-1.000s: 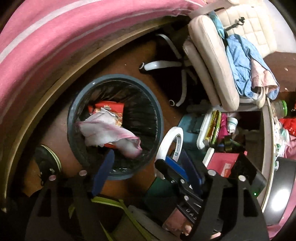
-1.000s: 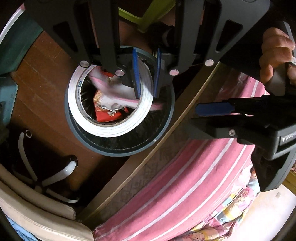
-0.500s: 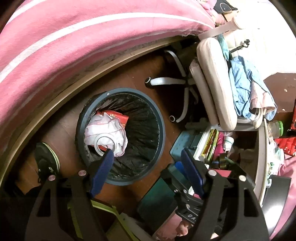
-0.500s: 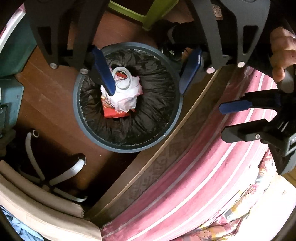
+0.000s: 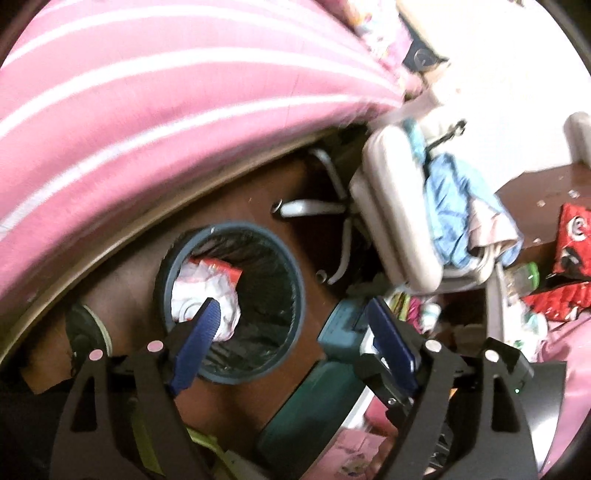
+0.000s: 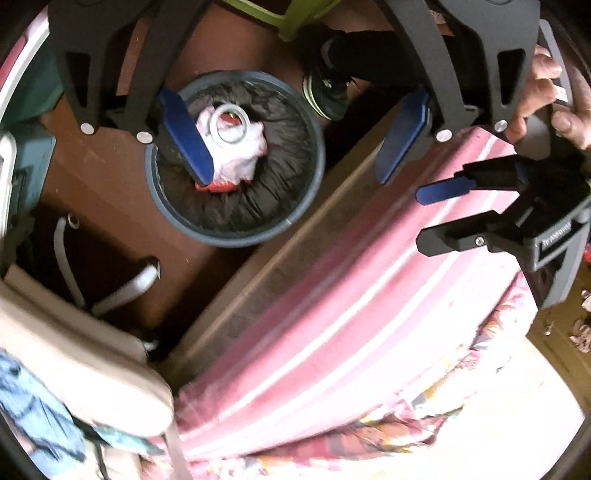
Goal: Collect trash
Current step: 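Move both tools back toward the clear bag and tissue on the bed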
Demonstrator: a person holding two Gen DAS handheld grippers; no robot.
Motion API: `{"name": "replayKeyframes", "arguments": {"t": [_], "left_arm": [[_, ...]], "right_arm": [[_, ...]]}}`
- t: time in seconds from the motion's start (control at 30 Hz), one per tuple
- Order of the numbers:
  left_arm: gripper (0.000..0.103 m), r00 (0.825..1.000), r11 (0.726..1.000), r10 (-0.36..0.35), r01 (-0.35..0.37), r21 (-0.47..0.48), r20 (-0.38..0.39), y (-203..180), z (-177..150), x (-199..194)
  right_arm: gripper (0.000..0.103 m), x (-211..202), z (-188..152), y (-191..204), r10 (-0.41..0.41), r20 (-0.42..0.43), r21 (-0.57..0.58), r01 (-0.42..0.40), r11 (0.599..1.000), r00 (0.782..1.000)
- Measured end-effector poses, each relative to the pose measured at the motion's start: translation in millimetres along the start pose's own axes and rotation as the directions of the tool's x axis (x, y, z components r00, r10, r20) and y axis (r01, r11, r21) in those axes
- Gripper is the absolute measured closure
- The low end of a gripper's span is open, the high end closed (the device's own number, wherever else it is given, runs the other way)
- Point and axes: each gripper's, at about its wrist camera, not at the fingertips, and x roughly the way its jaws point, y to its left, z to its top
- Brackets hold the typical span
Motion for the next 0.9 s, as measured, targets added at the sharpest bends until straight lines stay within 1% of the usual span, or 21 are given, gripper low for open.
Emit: {"name": "replayKeyframes", "arguments": {"t": [0.1,0.2,0.27,0.4,0.57,0.63,0.73,0.83,0.9], "left_arm": [[0.022,0.997,0.999,-0.033,0.034,-0.015,0.067,3,2,-33],[0.021,0.992,0.998,-0.043,0.048,-0.035,0.12,9,4,-63],[0.018,0.987,0.997,-0.052,0.06,-0.054,0.149,15,6,-83],[0.017,0.977,0.996,-0.024,0.04,-0.076,0.211,25,6,-125],[0.016,0.958,0.995,0.005,0.024,-0.096,0.285,45,1,-174],[0.016,0.947,0.994,0.016,0.02,-0.108,0.32,57,-3,-194],[0.016,0.933,0.991,0.045,0.003,-0.132,0.358,76,-7,-220],[0.016,0.916,0.985,0.103,-0.038,-0.17,0.388,98,-5,-241],[0.016,0.906,0.979,0.129,-0.05,-0.199,0.404,115,0,-253]], "right_arm": [[0.014,-11,8,20,0.026,0.024,-0.03,-0.026,0.999,0.999],[0.014,-20,14,44,0.061,0.037,-0.078,-0.058,0.995,0.997],[0.014,-24,18,61,0.078,0.04,-0.108,-0.074,0.991,0.996],[0.014,-30,26,98,0.107,0.043,-0.171,-0.098,0.98,0.993],[0.014,-35,32,146,0.129,0.03,-0.252,-0.118,0.96,0.991],[0.014,-36,34,167,0.137,0.021,-0.286,-0.126,0.95,0.99],[0.013,-36,34,187,0.14,0.018,-0.324,-0.126,0.938,0.99],[0.013,-31,34,208,0.134,0.008,-0.355,-0.123,0.927,0.991],[0.013,-25,34,216,0.127,-0.002,-0.36,-0.119,0.925,0.992]]}}
